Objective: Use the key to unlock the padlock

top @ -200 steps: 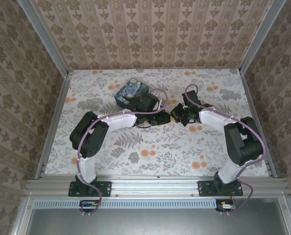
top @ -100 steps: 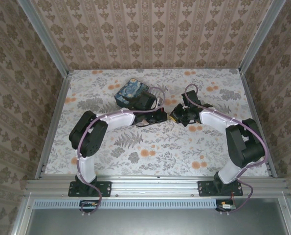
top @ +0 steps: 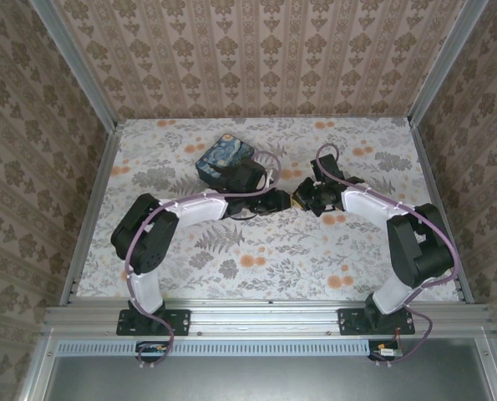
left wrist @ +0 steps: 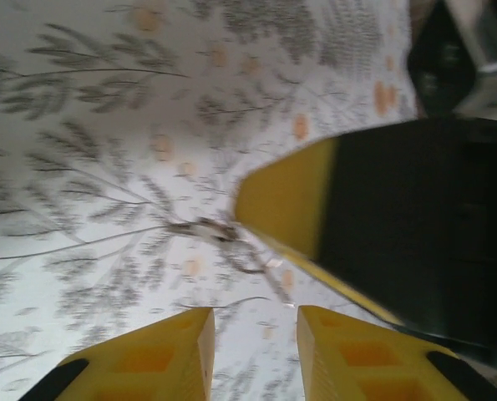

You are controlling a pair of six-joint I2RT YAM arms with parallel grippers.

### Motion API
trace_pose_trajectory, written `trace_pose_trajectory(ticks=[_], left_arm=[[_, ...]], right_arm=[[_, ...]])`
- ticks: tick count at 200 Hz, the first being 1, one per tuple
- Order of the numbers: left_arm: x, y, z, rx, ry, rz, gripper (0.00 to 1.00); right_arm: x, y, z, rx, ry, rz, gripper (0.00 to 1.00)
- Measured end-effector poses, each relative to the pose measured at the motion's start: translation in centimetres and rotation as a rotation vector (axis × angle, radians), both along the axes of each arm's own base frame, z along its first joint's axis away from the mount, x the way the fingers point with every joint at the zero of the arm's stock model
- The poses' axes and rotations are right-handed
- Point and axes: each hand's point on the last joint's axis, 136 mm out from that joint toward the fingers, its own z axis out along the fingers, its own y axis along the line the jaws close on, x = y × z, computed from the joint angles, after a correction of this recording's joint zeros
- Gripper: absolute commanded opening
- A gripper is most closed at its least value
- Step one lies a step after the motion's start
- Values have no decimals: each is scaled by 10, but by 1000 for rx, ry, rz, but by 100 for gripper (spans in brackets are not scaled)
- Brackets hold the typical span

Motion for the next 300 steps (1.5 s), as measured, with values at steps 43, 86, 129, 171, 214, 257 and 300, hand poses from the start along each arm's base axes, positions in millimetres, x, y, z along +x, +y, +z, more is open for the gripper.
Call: trace_pose_trajectory(ticks=[43, 86, 129, 171, 214, 257, 300], left_arm=[[-3, -7, 6, -29, 4, -7, 33], [-3, -8, 6, -29, 8, -7, 27], [0, -10, 4, -23, 8, -3, 29], [4, -9, 3, -15, -3, 15, 27], [5, -9, 5, -24, -10, 17, 19], [6, -10, 4, -27, -6, 21, 14], [8, -8, 3, -27, -4, 23, 3]], right_arm=[[1, -1, 0, -5, -2, -7, 6], [1, -1, 0, -1, 0, -13, 7], [4, -1, 2, 24, 9, -51, 7], [6, 1, 3, 66, 22, -92, 7], [6, 4, 5, 96, 34, -113, 7], [8, 7, 7, 113, 30, -113, 7], [7, 8, 8, 113, 27, -109, 7]])
